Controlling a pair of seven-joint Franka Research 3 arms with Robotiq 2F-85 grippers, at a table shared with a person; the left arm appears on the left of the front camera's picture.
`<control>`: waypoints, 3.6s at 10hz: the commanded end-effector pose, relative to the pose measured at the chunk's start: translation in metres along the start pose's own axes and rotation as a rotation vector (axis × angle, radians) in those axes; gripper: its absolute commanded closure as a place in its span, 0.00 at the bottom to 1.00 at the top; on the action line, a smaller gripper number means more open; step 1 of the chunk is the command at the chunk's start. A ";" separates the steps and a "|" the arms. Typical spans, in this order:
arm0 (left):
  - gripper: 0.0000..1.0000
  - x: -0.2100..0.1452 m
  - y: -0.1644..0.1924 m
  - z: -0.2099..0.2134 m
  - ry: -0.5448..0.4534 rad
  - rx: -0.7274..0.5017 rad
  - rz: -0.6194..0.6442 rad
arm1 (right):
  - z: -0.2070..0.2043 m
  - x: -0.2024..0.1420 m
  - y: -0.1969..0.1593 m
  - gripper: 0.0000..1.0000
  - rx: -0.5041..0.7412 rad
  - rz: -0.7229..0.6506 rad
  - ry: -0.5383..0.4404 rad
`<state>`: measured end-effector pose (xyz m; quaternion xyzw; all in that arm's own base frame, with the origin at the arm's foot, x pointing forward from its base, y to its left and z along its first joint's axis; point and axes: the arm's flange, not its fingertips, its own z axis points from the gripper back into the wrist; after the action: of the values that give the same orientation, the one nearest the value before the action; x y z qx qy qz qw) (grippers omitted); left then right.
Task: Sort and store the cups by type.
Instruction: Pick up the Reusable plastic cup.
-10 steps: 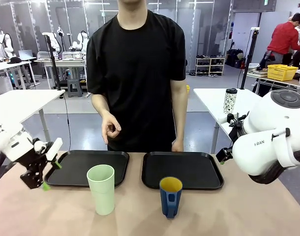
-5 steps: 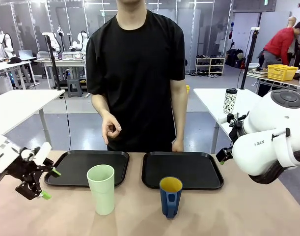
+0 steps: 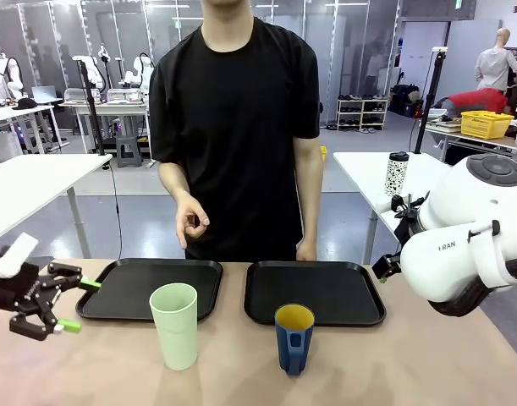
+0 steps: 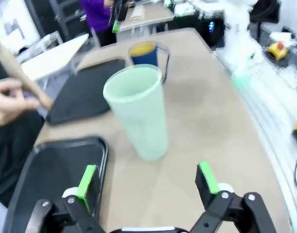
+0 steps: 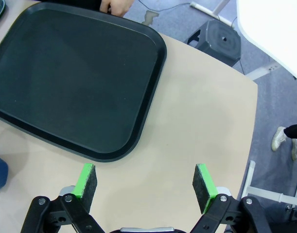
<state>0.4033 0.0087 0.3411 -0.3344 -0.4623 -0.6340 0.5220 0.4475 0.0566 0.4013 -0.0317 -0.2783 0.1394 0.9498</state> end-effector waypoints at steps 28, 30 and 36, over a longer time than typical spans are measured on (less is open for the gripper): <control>0.00 -0.021 0.044 -0.079 -0.131 -0.128 0.116 | 0.000 -0.002 0.001 0.00 -0.003 0.008 0.001; 0.00 -0.026 0.048 -0.093 -0.131 -0.160 0.113 | 0.000 -0.002 0.001 0.00 -0.003 0.008 0.001; 0.00 -0.054 0.057 -0.115 -0.162 -0.193 0.132 | 0.000 -0.002 0.001 0.00 -0.003 0.008 0.001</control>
<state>0.4708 -0.0761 0.2661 -0.4604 -0.4093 -0.6131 0.4946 0.4475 0.0567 0.4013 -0.0317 -0.2783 0.1396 0.9498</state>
